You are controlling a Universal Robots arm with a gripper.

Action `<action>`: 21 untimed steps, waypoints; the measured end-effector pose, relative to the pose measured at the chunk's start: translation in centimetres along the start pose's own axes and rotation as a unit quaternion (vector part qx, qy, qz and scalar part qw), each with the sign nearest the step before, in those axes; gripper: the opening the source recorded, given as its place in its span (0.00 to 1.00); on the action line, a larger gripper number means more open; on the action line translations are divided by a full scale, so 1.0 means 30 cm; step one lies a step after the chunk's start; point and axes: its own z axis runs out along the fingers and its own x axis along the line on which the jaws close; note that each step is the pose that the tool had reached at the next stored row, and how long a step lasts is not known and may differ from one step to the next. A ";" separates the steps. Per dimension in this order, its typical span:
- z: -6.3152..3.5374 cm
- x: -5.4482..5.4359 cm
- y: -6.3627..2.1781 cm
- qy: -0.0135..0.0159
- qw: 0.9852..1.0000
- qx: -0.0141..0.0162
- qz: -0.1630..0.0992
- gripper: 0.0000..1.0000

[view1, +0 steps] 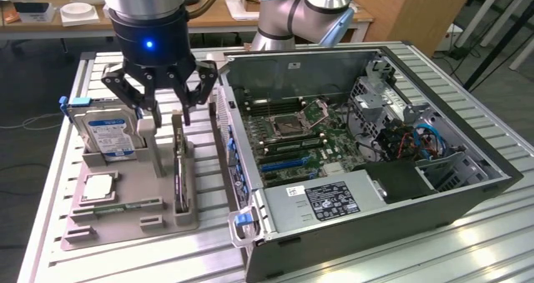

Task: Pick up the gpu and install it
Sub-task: 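Pick up the gpu and move the gpu toward the slot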

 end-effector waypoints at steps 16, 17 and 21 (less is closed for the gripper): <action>0.029 -0.001 -0.018 0.000 1.000 0.000 0.000 0.47; 0.031 -0.001 -0.020 0.000 1.000 0.000 0.000 0.47; 0.039 -0.001 -0.025 0.000 1.000 0.000 0.000 0.47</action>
